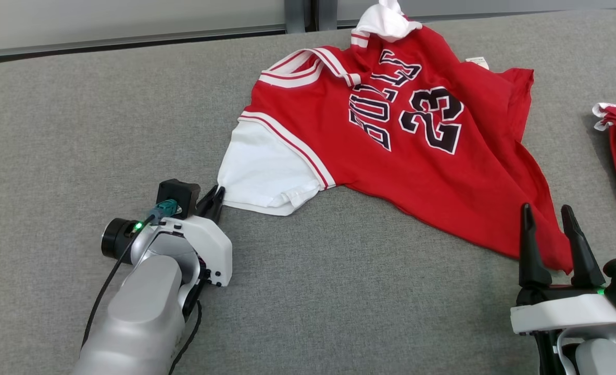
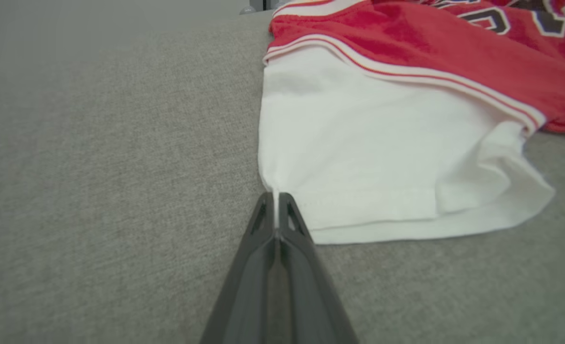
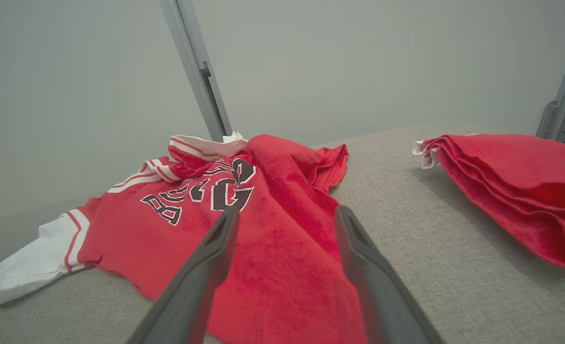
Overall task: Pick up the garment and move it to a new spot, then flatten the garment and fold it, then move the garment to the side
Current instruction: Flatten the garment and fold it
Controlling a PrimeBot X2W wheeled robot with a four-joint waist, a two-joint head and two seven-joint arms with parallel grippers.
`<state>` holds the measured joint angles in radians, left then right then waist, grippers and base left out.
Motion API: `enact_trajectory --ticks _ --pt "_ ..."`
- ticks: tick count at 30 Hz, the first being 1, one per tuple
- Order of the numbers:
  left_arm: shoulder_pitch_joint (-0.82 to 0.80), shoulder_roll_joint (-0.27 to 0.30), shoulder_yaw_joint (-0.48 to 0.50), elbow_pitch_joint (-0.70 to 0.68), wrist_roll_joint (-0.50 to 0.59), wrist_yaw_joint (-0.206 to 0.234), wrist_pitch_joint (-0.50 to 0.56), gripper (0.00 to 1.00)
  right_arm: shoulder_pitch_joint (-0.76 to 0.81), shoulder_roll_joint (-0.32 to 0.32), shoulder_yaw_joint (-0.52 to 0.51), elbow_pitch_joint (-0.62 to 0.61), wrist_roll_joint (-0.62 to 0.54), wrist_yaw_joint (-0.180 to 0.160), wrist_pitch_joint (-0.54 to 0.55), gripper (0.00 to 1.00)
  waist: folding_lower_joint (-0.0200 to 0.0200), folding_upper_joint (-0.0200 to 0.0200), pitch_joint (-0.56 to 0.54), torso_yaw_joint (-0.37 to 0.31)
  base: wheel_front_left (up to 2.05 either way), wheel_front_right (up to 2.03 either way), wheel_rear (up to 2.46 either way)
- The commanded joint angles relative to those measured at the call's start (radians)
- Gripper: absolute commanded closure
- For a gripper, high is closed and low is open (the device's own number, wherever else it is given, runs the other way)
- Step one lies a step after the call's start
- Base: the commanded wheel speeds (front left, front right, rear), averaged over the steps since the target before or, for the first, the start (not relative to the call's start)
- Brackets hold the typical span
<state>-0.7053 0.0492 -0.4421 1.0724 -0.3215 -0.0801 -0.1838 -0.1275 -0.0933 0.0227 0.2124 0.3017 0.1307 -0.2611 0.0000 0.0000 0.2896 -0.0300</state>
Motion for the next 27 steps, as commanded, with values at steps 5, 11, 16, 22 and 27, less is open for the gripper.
enact_trajectory --ticks 5,11,16,22,27 --pt "0.019 0.008 0.012 0.003 -0.049 -0.013 -0.032 1.0 -0.002 0.009 -0.03 0.043 -0.018 0.0 -0.006 0.0 0.0 0.0 -0.022 0.013 0.0 0.0 0.0" --pt "0.032 0.005 0.037 -0.054 -0.084 -0.009 -0.075 1.0 0.016 0.027 -0.062 0.095 -0.004 0.0 -0.006 0.0 0.0 0.0 -0.034 0.024 0.0 0.0 0.0" --pt "0.054 0.012 0.067 -0.132 -0.091 0.01 -0.082 1.0 0.037 0.04 -0.088 0.161 0.014 0.0 -0.006 0.0 0.0 0.0 -0.044 0.027 0.0 0.0 0.0" --pt "0.111 0.028 0.119 -0.275 -0.068 0.041 -0.082 1.0 0.058 0.041 -0.069 0.206 0.052 0.0 -0.005 0.0 0.0 0.0 -0.046 0.018 0.0 0.0 0.0" --pt "0.147 0.029 0.144 -0.346 -0.047 0.05 -0.082 1.0 0.035 0.041 -0.039 0.287 0.075 0.0 -0.005 0.0 0.0 0.0 -0.053 0.015 0.0 0.0 0.0"
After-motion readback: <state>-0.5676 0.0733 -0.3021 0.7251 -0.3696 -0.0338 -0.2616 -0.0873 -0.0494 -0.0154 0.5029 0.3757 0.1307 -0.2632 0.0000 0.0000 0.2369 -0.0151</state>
